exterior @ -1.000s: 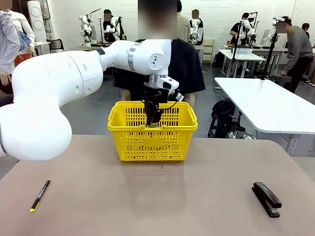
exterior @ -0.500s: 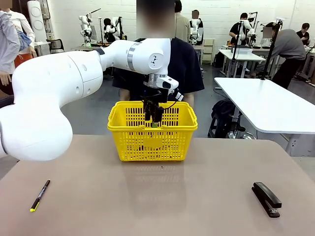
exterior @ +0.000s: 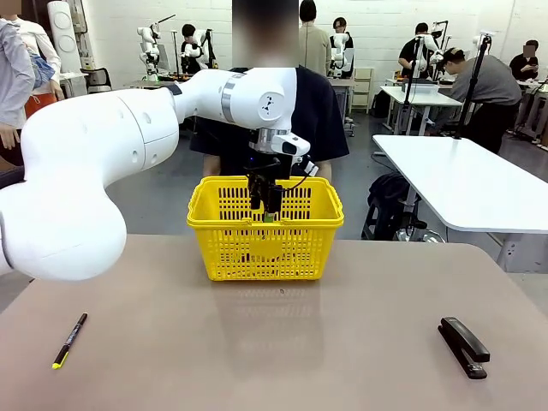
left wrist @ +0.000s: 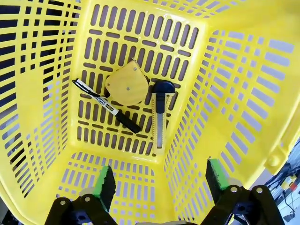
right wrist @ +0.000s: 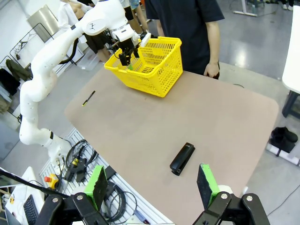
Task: Place the items the person wants into the basket.
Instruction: Pick up the item the person points to and place it in the Market Basket.
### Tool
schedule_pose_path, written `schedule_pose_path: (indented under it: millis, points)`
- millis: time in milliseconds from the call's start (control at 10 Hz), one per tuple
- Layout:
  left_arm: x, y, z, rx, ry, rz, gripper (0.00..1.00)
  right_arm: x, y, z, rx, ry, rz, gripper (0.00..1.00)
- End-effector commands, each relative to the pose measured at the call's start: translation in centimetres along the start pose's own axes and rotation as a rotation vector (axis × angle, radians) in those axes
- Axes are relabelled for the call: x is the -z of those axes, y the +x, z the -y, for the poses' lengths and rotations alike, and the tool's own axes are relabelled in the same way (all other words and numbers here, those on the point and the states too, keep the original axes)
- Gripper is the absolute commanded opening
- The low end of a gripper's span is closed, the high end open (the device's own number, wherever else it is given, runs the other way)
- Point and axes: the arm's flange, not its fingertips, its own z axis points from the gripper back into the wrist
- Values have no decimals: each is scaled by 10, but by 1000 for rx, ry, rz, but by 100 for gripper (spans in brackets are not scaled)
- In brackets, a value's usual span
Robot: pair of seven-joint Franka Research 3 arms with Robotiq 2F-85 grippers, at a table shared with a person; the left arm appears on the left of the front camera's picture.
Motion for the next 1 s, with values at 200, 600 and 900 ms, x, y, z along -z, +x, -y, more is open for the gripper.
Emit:
schedule_pose_path:
  millis: [200,600,900]
  points:
    - [-54,-10,-2,23,-131,-45,100,-1,2,0,-17,17,16,100]
    - [-120,-132,65,-23,-145,40,100,-1,2,0,-17,17,16,100]
    - [-117,-182,96,-201,14,192,100,-1,2,0,-17,17,16,100]
